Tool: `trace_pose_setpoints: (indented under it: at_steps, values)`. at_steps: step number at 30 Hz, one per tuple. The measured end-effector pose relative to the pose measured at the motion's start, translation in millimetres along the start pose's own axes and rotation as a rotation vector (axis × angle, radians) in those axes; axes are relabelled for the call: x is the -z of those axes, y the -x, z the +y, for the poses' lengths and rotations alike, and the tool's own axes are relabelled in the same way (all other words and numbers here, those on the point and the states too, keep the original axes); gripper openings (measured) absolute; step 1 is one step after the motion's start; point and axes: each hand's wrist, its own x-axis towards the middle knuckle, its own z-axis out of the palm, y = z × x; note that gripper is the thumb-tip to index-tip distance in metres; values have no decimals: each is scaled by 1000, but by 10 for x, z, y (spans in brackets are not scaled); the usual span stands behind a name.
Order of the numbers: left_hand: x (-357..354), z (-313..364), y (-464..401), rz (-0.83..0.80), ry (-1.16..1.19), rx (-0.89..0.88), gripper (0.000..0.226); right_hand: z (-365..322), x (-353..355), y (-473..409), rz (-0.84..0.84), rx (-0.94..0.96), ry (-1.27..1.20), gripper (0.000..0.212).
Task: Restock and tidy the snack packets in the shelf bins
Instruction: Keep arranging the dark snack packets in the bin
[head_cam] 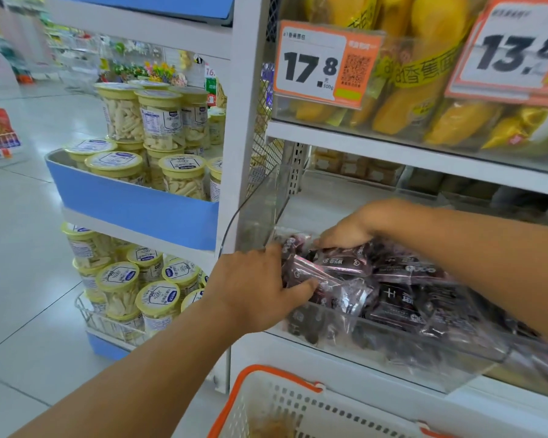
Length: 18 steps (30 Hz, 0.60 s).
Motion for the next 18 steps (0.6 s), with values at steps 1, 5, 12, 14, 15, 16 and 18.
trace_pose_setpoints:
  at_steps: [1, 5, 12, 14, 15, 16, 18]
  values:
    - [11, 2, 14, -14, 25, -39, 63, -5, 73, 73, 25, 35, 34, 62]
    - [0, 20, 61, -48, 65, -160, 62, -239, 512, 370, 338, 284, -29, 46]
    - [-50, -9, 45, -104, 53, -207, 67, -836, 225, -216, 44, 400, 62, 32]
    - [-73, -51, 71, -46, 30, -229, 71, -827, 155, -245, 52, 431, 11, 33]
    - [-81, -74, 85, 8, 13, -241, 71, -819, 134, -213, 56, 456, -3, 31]
    - [-97, -91, 93, 69, 1, -251, 69, -787, 115, -194, 68, 477, -8, 28]
    - [-132, -100, 94, 158, 29, -239, 59, -696, 67, -121, 63, 465, -29, 23]
